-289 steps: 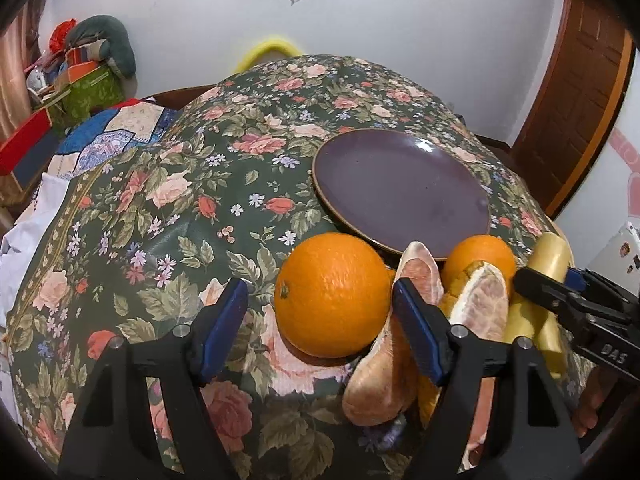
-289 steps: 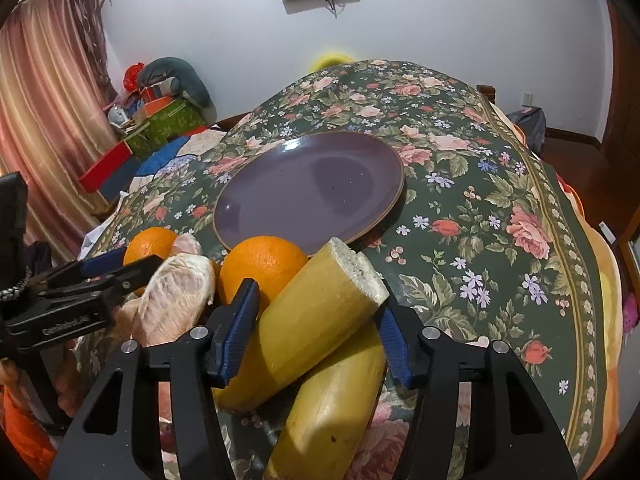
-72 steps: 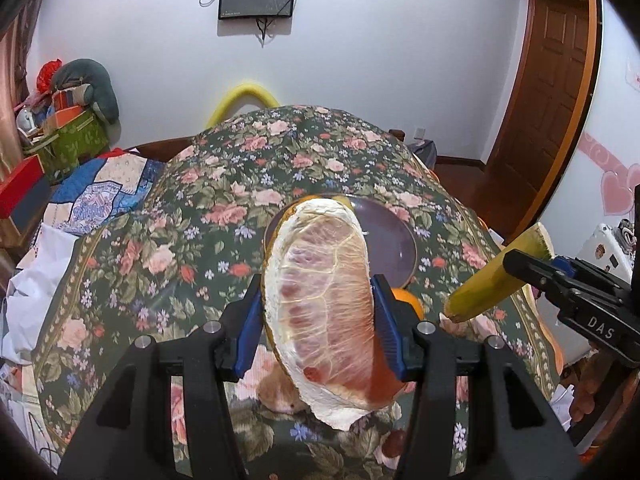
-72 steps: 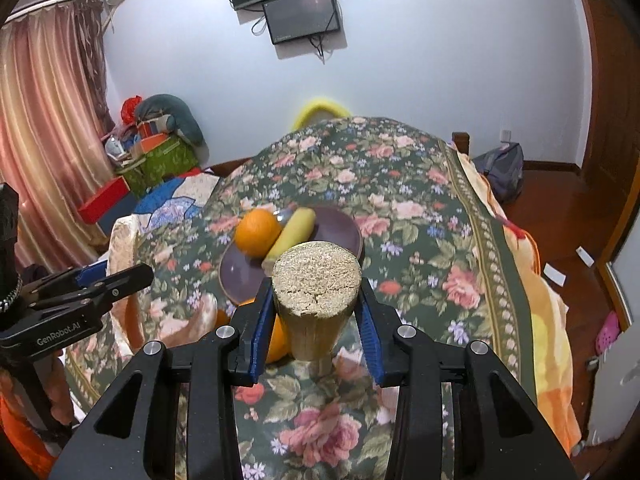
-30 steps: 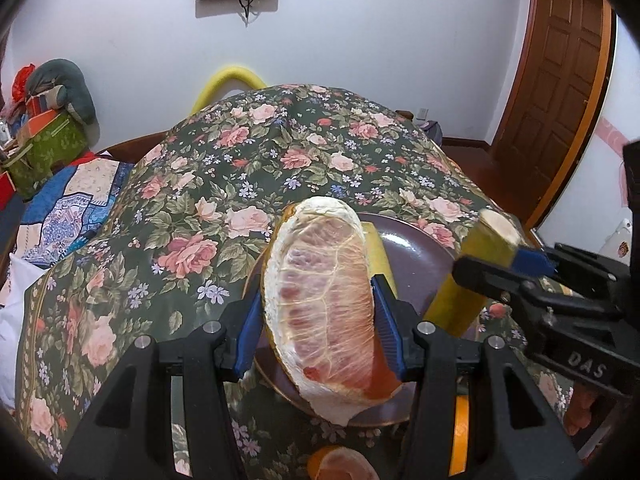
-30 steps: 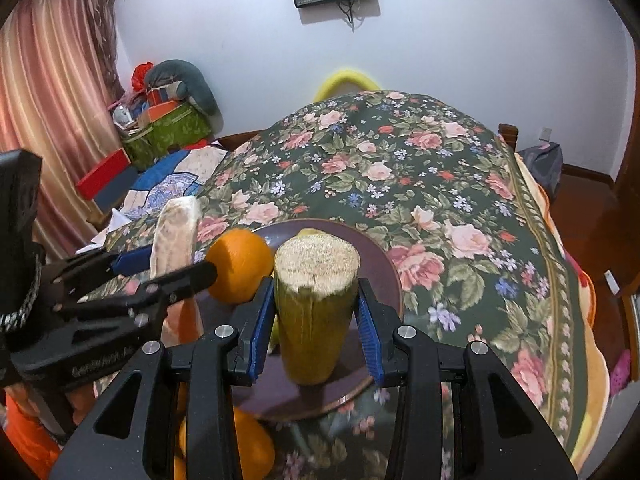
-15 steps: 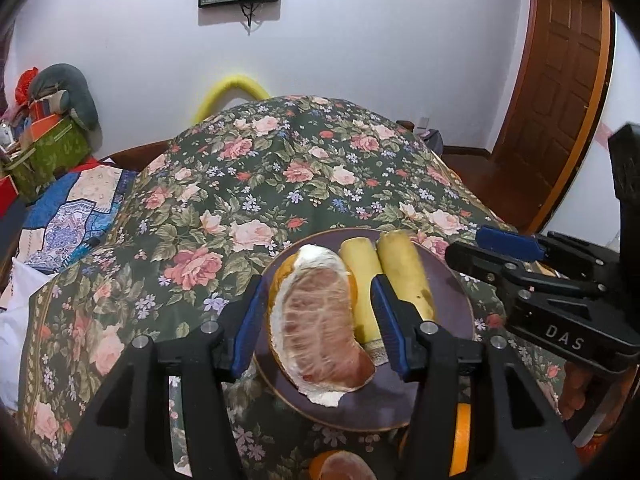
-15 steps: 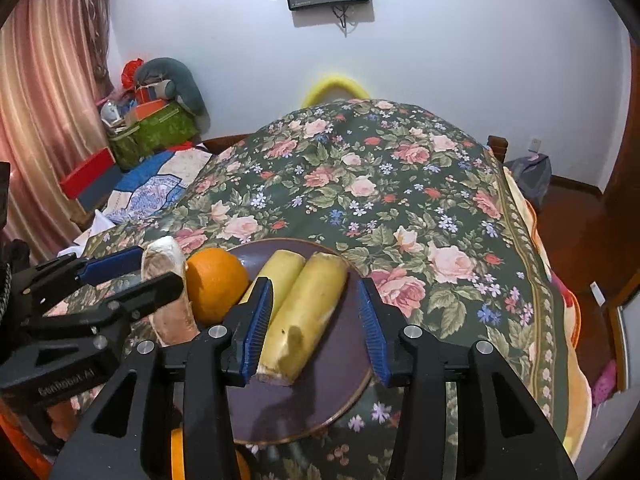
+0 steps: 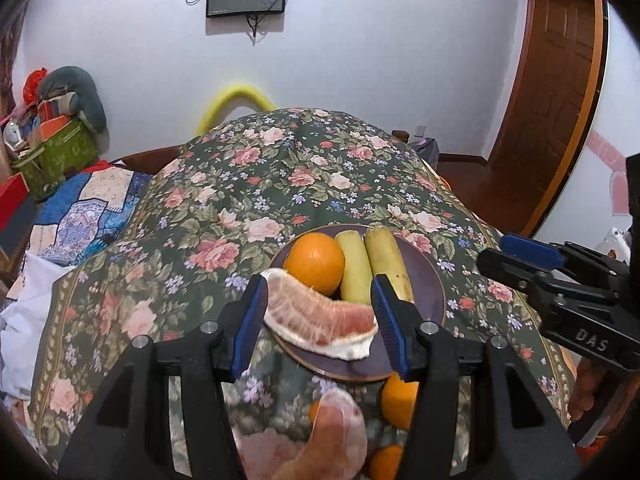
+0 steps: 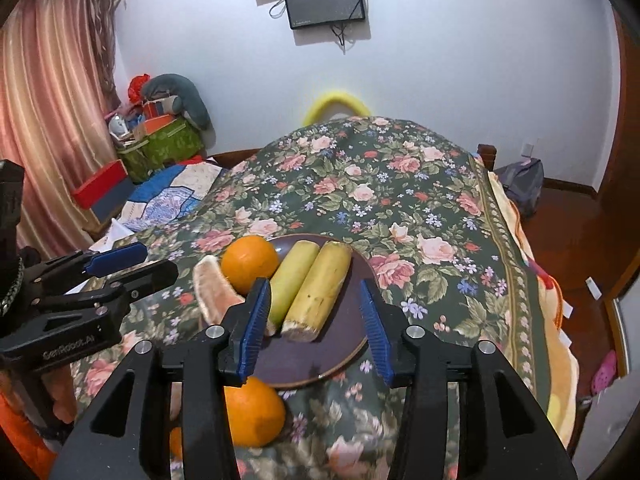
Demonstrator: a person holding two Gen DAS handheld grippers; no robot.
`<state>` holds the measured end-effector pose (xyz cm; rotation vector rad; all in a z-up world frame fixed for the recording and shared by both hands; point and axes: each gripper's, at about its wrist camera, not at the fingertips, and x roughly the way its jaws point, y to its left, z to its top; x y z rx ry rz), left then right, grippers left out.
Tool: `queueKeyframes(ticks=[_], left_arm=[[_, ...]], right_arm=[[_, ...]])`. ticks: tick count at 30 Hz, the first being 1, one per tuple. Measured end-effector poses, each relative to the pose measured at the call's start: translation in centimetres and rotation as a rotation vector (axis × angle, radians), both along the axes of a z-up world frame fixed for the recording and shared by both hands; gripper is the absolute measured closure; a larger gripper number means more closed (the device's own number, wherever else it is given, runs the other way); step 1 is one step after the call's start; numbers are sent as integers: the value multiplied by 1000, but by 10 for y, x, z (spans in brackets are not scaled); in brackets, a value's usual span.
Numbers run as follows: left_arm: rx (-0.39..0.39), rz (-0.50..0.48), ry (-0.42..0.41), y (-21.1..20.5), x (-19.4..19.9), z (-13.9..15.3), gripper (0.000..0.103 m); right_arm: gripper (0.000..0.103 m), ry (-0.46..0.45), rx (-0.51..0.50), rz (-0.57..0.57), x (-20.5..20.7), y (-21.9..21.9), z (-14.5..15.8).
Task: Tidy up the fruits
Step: 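Grasp a large orange with the right gripper while the left grasps another pomelo segment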
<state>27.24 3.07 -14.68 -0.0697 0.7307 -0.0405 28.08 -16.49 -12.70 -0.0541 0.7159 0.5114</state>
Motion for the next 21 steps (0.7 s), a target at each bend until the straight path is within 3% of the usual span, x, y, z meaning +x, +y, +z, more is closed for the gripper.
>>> queueKeyframes(ticks=[12, 21], left_arm=[[-7, 32, 3, 9, -48, 11, 50], [-6, 28, 53, 12, -70, -5, 50]], right_arm=[[57, -16, -6, 6, -43, 1, 12], [51, 20, -27, 27, -62, 11, -4]])
